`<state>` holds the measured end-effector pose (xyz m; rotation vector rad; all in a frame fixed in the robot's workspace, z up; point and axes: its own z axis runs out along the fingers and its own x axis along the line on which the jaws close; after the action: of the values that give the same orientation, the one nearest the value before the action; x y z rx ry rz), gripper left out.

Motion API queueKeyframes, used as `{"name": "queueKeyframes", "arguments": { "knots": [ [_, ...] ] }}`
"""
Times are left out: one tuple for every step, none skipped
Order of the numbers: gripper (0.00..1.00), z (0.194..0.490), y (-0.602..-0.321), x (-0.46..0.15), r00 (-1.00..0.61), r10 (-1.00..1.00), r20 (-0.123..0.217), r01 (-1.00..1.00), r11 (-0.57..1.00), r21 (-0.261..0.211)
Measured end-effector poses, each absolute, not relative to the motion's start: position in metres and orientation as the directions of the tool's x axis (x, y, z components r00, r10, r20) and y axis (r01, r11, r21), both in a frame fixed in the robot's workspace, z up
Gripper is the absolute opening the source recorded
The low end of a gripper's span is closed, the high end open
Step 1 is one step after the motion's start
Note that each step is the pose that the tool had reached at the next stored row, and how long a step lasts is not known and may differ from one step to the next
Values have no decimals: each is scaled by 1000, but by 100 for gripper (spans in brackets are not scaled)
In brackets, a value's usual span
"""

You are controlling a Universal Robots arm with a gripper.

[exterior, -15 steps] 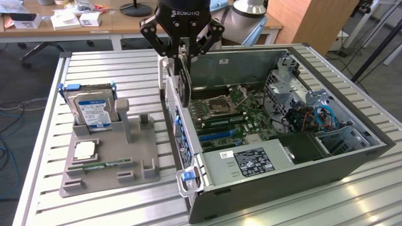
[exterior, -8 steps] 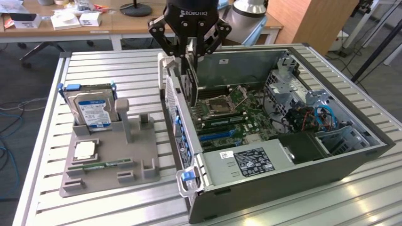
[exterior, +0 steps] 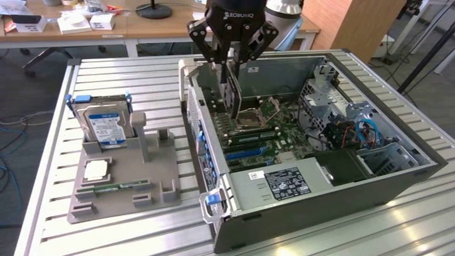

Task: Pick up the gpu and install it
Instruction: 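Pick up the gpu and move the gpu toward the slot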

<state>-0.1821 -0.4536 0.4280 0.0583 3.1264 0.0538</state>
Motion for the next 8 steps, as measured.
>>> {"name": "queueKeyframes", "arguments": {
  "knots": [
    [26,428,-454,-178,-999,38,-13,37,999,35],
    [26,428,-454,-174,-999,37,-13,37,999,35],
    [26,428,-454,-170,-999,37,-13,37,999,35],
    [26,428,-454,-165,-999,37,-13,37,999,36],
    [26,428,-454,-161,-999,37,-13,37,999,36],
    [26,428,-454,-157,-999,37,-13,36,999,36],
    [26,428,-454,-153,-999,36,-13,36,999,37],
    [26,428,-454,-149,-999,36,-13,36,999,37]
  ]
}}
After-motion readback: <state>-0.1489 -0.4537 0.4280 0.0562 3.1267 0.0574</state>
